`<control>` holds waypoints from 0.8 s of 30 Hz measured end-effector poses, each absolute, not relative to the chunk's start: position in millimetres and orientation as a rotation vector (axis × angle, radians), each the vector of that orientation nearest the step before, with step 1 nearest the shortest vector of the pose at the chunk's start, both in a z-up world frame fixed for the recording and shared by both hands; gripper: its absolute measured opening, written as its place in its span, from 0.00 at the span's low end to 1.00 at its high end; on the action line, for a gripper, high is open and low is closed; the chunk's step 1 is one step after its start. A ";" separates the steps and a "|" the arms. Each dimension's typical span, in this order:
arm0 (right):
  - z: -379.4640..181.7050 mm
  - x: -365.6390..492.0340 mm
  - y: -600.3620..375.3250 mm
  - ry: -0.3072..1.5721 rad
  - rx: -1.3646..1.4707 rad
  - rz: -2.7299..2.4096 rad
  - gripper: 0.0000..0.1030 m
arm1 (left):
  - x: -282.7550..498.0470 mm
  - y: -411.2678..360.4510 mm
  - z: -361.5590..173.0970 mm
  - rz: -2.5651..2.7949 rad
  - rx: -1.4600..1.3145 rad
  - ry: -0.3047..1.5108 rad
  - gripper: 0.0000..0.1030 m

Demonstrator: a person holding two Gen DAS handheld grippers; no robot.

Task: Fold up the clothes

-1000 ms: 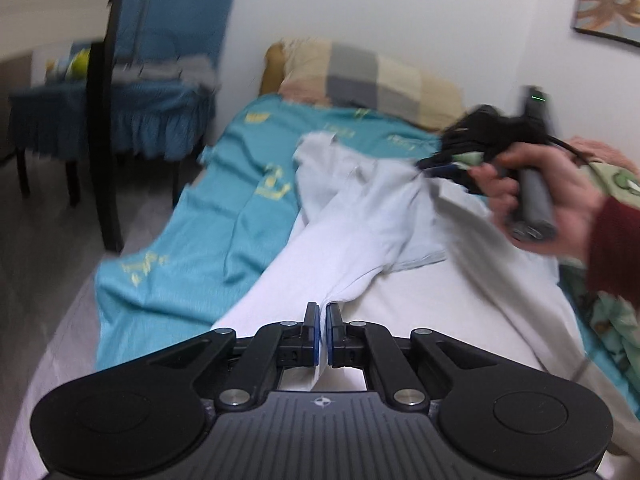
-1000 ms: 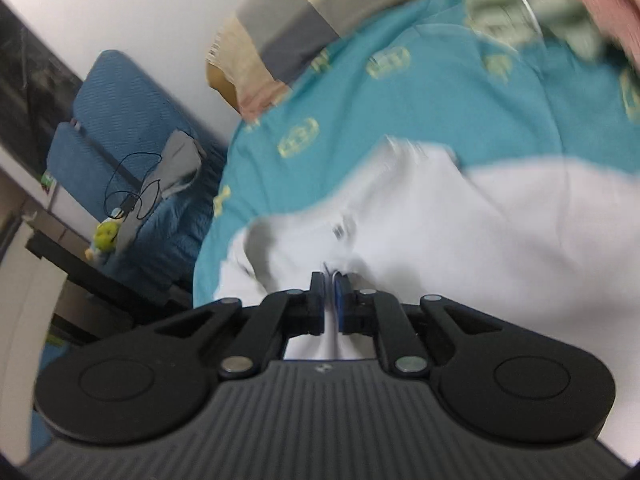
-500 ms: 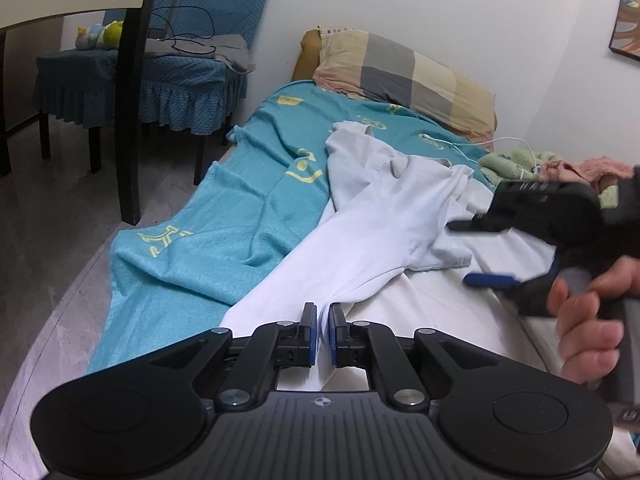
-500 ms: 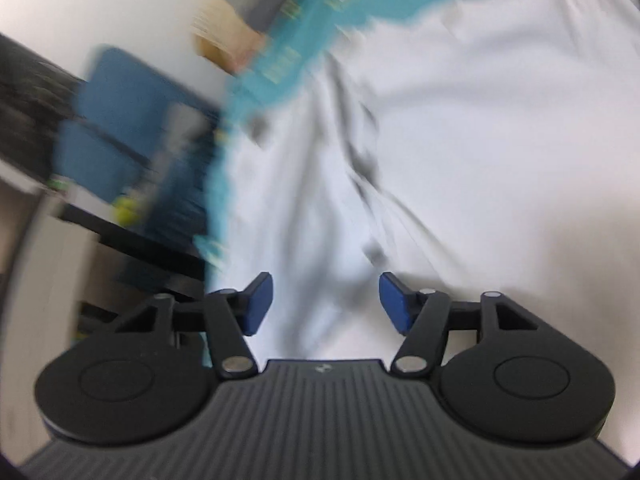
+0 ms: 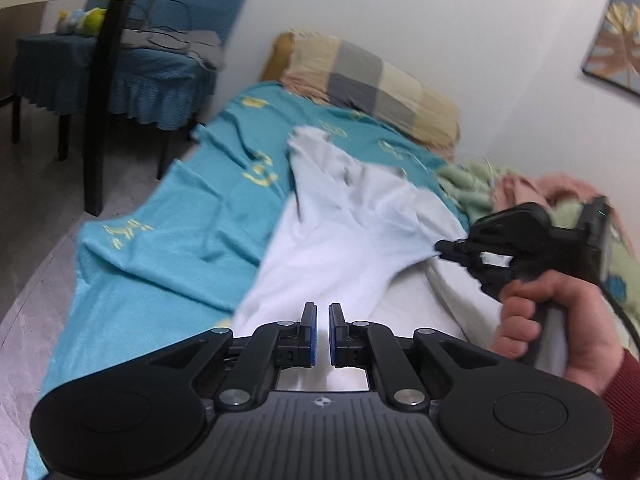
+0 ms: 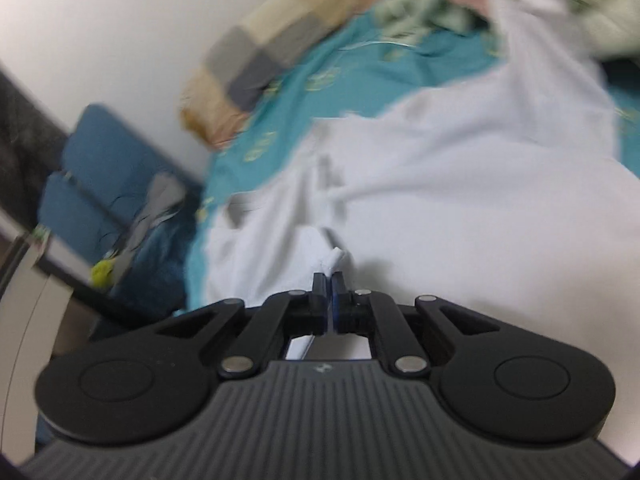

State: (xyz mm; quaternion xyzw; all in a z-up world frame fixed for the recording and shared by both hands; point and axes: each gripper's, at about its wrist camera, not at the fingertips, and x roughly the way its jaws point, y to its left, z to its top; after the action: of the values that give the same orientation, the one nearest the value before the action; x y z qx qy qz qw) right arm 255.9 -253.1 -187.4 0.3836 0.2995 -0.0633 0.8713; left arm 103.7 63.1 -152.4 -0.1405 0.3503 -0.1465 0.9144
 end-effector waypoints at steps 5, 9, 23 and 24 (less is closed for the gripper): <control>-216.4 258.1 -254.3 0.701 0.767 -0.129 0.06 | 113.2 53.0 -168.7 -0.290 -0.220 0.769 0.06; -196.2 262.3 -245.3 0.810 0.730 -0.016 0.09 | 118.4 57.3 -171.1 -0.279 -0.235 0.774 0.12; -114.4 74.8 -239.1 0.832 0.717 0.155 0.54 | 54.1 102.2 -103.9 -0.198 -0.371 0.743 0.61; -116.5 71.2 -241.2 0.839 0.729 0.160 0.54 | 48.1 107.5 -95.5 -0.191 -0.389 0.743 0.64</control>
State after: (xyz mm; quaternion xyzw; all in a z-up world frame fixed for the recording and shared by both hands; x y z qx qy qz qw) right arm 71.2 -241.2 -116.5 0.3458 0.3976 0.0757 0.8465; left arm 48.1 107.5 -95.5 -0.1885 0.3600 -0.0927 0.9090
